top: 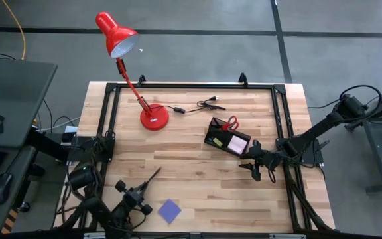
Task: Pick and place office supplies into organizer
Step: Put the black pen into the desk organizer
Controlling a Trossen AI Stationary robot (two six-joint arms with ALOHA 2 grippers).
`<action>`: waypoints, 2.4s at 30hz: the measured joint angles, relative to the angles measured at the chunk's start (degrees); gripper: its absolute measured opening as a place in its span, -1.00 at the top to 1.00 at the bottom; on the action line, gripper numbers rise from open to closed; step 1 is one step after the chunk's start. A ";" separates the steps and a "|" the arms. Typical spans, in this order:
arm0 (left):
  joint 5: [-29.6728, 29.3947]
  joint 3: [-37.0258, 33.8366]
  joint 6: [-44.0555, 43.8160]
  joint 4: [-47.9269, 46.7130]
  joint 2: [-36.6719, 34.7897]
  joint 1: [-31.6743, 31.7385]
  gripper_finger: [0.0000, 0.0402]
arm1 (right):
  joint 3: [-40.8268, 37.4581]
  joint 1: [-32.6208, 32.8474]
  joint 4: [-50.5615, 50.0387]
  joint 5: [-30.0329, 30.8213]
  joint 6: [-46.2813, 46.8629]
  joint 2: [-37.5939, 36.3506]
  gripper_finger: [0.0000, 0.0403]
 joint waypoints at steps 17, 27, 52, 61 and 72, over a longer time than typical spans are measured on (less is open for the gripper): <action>-8.79 0.15 14.83 -3.84 -1.86 4.40 0.89 | 0.00 0.00 0.02 0.02 0.00 0.00 0.19; -9.86 0.15 27.82 -3.83 -6.64 11.71 0.86 | 0.01 -0.01 0.01 0.01 0.00 0.00 0.20; -13.85 17.48 88.27 4.24 -14.08 32.74 0.91 | 0.02 0.00 0.02 0.00 0.00 0.00 0.22; -3.96 31.25 122.24 15.97 -14.08 40.83 0.84 | 0.02 -0.02 0.00 0.02 0.00 0.00 0.20; 18.00 42.13 135.64 19.06 -14.05 53.32 0.84 | 0.00 -0.02 0.00 0.02 0.00 0.00 0.22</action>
